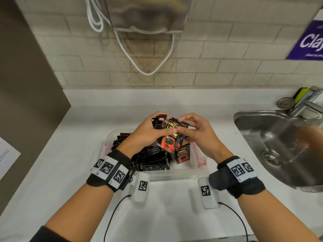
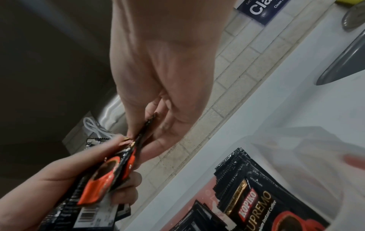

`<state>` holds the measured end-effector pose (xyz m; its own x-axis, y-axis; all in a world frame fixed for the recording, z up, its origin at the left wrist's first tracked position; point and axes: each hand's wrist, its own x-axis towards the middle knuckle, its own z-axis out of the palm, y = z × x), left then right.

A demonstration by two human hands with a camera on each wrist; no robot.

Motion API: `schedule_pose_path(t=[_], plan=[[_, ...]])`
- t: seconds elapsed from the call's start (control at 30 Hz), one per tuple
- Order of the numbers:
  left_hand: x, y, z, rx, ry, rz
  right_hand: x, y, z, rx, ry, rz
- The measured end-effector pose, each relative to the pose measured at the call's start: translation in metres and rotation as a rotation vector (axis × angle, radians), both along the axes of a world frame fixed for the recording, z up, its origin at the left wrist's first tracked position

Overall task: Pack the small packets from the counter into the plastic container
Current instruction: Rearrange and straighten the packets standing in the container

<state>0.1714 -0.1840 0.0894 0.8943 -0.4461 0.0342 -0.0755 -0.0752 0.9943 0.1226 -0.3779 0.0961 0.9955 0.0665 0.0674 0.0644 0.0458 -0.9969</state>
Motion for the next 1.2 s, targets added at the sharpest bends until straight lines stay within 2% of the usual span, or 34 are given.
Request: schedule_pose_path(t=[0.2, 0.33, 0.53, 0.73, 0.97, 1.2], plan=[[-0.001, -0.004, 0.004, 0.097, -0.059, -0.057, -0.002, -0.015, 0.0, -0.181, -0.022, 0.031], [-0.009, -0.018, -0.004, 0.207, -0.059, -0.066, -0.004, -0.027, -0.011, -0.436, -0.053, 0.02], [-0.012, -0.03, -0.019, 0.157, 0.163, 0.155, -0.015, -0.035, -0.034, -0.824, -0.121, 0.001], [-0.018, -0.041, -0.025, 0.122, 0.34, 0.141, -0.018, -0.031, -0.057, -1.105, -0.179, 0.009], [-0.023, -0.065, -0.027, 0.263, 0.414, 0.092, -0.02, -0.027, -0.066, -1.229, -0.272, -0.037], [-0.029, -0.069, -0.026, 0.141, 0.526, 0.082, -0.016, -0.026, -0.073, -1.281, -0.27, -0.108]])
